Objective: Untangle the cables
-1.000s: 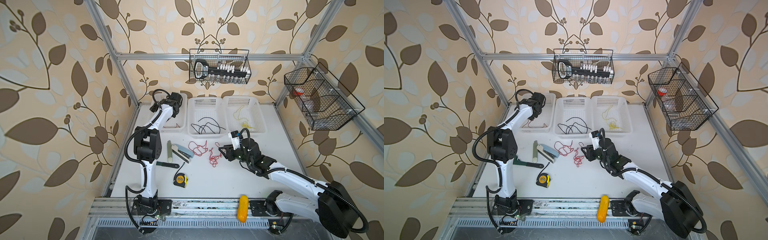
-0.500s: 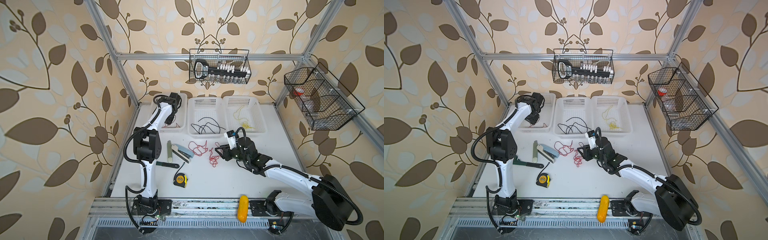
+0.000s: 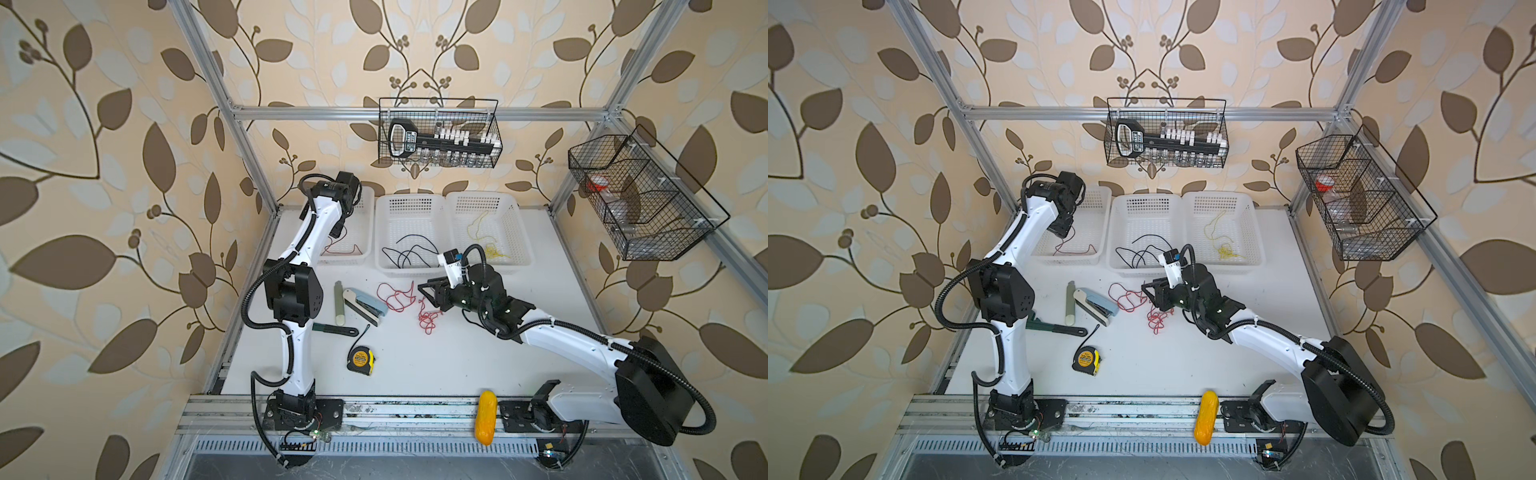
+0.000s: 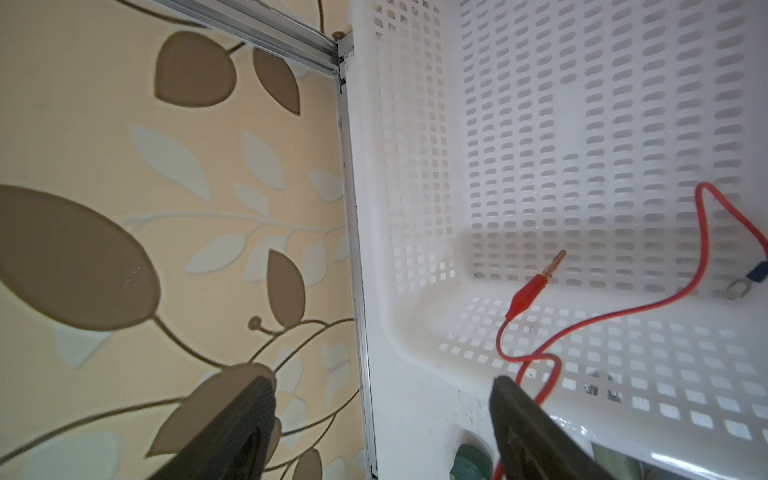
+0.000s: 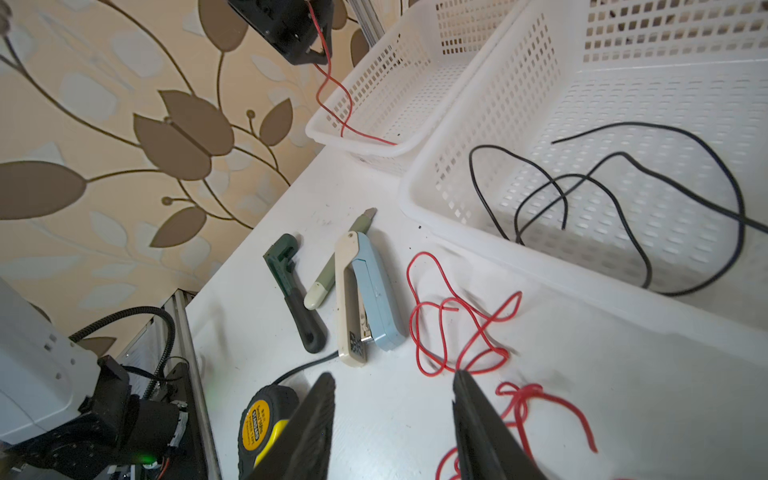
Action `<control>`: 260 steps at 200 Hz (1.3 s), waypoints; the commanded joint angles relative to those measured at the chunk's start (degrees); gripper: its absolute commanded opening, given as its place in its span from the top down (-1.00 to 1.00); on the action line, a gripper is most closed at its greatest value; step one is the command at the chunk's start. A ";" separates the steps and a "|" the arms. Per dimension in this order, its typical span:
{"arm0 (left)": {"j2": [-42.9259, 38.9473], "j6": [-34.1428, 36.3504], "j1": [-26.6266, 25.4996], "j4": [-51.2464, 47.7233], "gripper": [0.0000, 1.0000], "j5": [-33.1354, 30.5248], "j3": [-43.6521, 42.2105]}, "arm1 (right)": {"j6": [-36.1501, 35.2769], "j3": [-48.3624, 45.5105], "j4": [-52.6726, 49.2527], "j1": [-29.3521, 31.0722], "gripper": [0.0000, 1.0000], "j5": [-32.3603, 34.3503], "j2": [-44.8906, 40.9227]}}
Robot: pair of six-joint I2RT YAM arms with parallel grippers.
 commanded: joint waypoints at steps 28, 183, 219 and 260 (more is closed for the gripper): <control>-4.35 -2.32 -0.31 -0.31 -0.66 21.49 -2.78 | 0.59 5.45 3.10 1.22 0.06 -3.10 5.01; -6.69 -4.15 1.05 0.61 -0.98 32.15 -9.77 | -2.96 26.52 8.42 3.73 0.17 -3.01 25.45; -8.73 -4.31 1.05 3.45 -0.97 32.00 -12.97 | -1.62 35.89 9.50 3.71 0.32 -3.93 34.36; -9.75 -4.33 1.05 4.15 -0.97 33.17 -13.13 | -1.81 43.79 7.49 3.80 0.47 -5.42 41.34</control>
